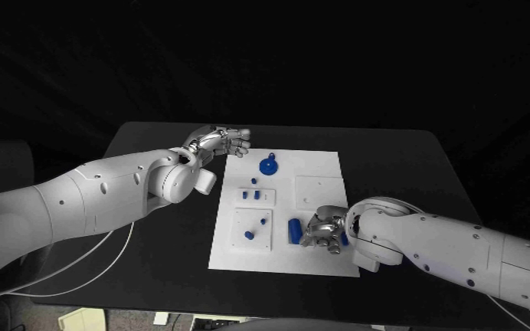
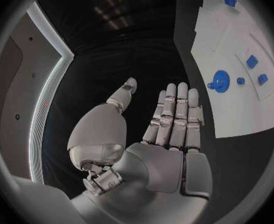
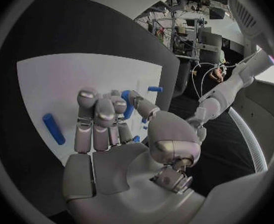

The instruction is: Assemble the parts on the task board

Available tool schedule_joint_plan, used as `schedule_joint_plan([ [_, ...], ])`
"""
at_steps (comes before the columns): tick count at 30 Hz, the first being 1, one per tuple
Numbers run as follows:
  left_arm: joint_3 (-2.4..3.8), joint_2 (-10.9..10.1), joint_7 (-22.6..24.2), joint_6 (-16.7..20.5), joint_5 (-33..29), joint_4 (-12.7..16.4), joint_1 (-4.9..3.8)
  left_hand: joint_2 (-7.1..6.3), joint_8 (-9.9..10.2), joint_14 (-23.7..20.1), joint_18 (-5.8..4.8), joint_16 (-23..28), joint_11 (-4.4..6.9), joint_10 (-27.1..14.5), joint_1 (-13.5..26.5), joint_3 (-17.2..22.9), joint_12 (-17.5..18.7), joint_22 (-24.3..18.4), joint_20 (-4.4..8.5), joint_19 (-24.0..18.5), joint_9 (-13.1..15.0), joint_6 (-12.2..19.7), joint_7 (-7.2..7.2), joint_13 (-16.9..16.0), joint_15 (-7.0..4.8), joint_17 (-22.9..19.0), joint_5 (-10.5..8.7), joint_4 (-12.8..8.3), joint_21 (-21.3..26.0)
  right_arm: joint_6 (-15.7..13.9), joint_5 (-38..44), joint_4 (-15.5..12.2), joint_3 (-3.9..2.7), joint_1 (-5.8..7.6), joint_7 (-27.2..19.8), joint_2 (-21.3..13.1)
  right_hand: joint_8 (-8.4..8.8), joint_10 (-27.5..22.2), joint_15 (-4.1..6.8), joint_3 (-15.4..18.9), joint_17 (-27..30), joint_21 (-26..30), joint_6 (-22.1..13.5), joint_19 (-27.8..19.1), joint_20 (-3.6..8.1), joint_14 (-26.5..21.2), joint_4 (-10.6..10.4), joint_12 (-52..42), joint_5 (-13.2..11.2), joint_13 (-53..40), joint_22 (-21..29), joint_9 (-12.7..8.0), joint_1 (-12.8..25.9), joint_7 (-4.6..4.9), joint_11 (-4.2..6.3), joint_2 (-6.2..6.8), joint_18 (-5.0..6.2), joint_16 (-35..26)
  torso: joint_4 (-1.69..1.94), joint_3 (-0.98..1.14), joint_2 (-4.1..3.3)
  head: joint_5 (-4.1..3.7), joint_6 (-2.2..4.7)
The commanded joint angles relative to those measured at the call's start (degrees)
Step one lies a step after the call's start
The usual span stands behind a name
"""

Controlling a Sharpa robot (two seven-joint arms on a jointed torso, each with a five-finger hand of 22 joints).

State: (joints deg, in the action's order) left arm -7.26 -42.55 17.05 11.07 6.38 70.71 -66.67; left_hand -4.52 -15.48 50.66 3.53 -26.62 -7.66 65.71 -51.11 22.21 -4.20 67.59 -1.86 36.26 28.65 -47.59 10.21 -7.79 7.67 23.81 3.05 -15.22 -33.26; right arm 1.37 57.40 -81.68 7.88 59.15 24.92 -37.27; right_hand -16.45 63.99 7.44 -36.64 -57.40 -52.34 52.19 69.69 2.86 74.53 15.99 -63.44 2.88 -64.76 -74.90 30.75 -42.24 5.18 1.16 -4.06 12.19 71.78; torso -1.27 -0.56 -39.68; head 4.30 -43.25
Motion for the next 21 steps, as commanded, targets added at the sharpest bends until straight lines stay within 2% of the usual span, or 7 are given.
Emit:
schedule_joint_plan([
  [1,0.03,0.14,0.25,-0.93,-0.3,0.1,-0.03,0.33,-0.24,0.46,0.74,0.38,-0.2,-0.06,0.05,-0.24,0.21,0.06,-0.16,0.3,-0.07,0.28,-0.01,0.08,0.08,0.1,-0.1,0.2,0.26,1.95,1.08,-0.21,0.01,-0.1,-0.12,0.17,-0.18,0.04,0.15,-0.42,-0.05,-0.39,7.68,0.0,-0.28,0.14,0.03,0.23,-0.07,-0.07,-1.07,-0.09,0.36,-0.32,0.34,0.45,2.81,-0.32,-0.03,-0.01,0.03,0.01,0.0],
  [16,0.01,0.04,0.16,-0.81,-0.3,0.12,-0.03,0.33,-0.24,0.45,0.75,0.41,-0.19,-0.06,0.01,-0.22,0.21,0.07,-0.15,0.3,-0.08,0.28,-0.01,0.09,0.08,0.12,-0.1,0.18,0.28,1.77,0.85,-1.38,0.01,-0.12,-1.28,-0.67,-0.2,0.1,0.13,-0.6,-0.06,-0.46,7.74,0.06,-0.32,0.18,0.1,0.26,-0.07,-0.11,-1.04,-0.1,0.79,-0.32,0.33,0.98,2.81,-0.32,-0.04,0.01,0.02,0.08,0.07],
  [17,0.01,0.04,0.16,-0.81,-0.3,0.13,-0.03,0.33,-0.24,0.45,0.75,0.41,-0.19,-0.06,-0.01,-0.21,0.21,0.07,-0.15,0.3,-0.08,0.28,-0.01,0.09,0.08,0.12,-0.1,0.17,0.28,1.68,0.85,-1.55,0.01,-0.12,-1.32,-0.81,-0.21,0.13,0.11,-0.22,-0.07,-0.51,7.75,0.07,-0.36,0.2,0.25,0.25,-0.19,-0.13,-1.06,-0.09,1.21,-0.31,0.29,2.14,2.8,-0.29,-0.04,0.01,0.02,0.08,0.07],
  [21,0.01,0.01,0.14,-0.78,-0.3,0.13,-0.03,0.35,-0.25,0.46,0.76,0.43,-0.18,-0.06,-0.09,-0.18,0.21,0.09,-0.14,0.3,-0.08,0.28,-0.02,0.09,0.07,0.15,-0.1,0.12,0.3,1.23,0.85,-2.17,0.0,-0.12,-1.56,-1.35,-0.22,0.18,0.13,-0.17,-0.07,-0.54,7.79,0.14,-0.35,0.21,0.19,0.26,-0.07,-0.14,-1.03,-0.09,1.47,-0.32,0.33,2.73,2.81,-0.3,-0.02,0.01,0.03,0.07,0.14],
])
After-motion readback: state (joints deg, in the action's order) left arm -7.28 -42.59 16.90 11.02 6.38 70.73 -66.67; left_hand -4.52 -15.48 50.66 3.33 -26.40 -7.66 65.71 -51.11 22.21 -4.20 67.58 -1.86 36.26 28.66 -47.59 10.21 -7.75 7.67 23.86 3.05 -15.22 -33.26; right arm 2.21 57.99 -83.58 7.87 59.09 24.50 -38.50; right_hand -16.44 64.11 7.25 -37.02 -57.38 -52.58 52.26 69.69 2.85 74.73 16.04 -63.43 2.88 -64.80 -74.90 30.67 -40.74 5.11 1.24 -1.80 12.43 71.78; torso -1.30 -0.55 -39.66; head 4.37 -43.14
